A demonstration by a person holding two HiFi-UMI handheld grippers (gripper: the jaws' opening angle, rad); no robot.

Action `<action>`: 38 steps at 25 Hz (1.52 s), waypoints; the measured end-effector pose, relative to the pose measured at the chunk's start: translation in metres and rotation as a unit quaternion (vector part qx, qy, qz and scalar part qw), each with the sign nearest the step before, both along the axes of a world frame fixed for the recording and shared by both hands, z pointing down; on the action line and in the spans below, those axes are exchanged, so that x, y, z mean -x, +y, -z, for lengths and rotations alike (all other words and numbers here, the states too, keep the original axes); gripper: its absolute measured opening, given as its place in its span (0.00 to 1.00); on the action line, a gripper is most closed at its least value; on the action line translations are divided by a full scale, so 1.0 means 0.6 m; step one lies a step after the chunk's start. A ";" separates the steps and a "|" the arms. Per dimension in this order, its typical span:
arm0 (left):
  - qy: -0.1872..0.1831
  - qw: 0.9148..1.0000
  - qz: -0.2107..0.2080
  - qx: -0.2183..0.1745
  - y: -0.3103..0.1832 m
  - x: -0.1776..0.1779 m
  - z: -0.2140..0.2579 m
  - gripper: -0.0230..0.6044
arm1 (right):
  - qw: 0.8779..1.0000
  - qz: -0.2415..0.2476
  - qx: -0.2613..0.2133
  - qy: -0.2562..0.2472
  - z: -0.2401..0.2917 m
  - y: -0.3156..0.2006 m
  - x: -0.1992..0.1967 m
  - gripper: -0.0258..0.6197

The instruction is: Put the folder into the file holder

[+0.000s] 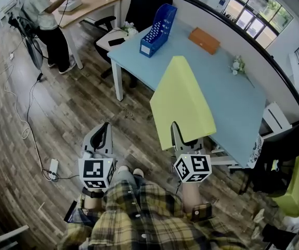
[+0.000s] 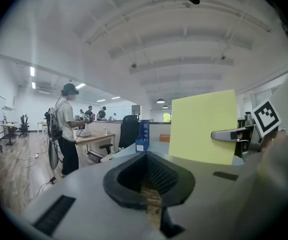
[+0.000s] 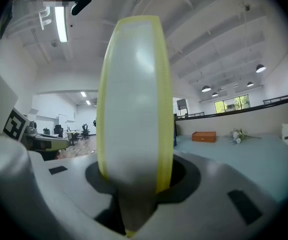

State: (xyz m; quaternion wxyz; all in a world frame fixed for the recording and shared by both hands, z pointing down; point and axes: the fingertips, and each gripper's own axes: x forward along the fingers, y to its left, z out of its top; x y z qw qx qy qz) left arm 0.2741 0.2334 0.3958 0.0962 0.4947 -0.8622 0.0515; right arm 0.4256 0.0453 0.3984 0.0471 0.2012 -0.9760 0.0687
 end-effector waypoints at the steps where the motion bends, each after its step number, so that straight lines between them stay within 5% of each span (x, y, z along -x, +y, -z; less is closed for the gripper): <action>1: 0.003 1.000 0.000 -0.002 -0.001 -0.001 -0.002 0.02 | 1.000 0.002 0.000 -0.001 -0.001 0.001 0.000 0.29; 10: 0.016 1.000 0.002 0.005 -0.013 -0.015 -0.012 0.02 | 1.000 0.011 0.020 0.016 -0.024 -0.007 -0.010 0.29; 17: 0.015 1.000 0.021 0.009 0.009 0.037 -0.020 0.02 | 0.999 0.047 0.018 0.021 -0.028 0.014 0.068 0.29; 38: 0.008 0.999 -0.047 0.006 -0.053 0.429 -0.008 0.02 | 1.000 -0.023 0.015 0.011 -0.007 -0.023 0.427 0.29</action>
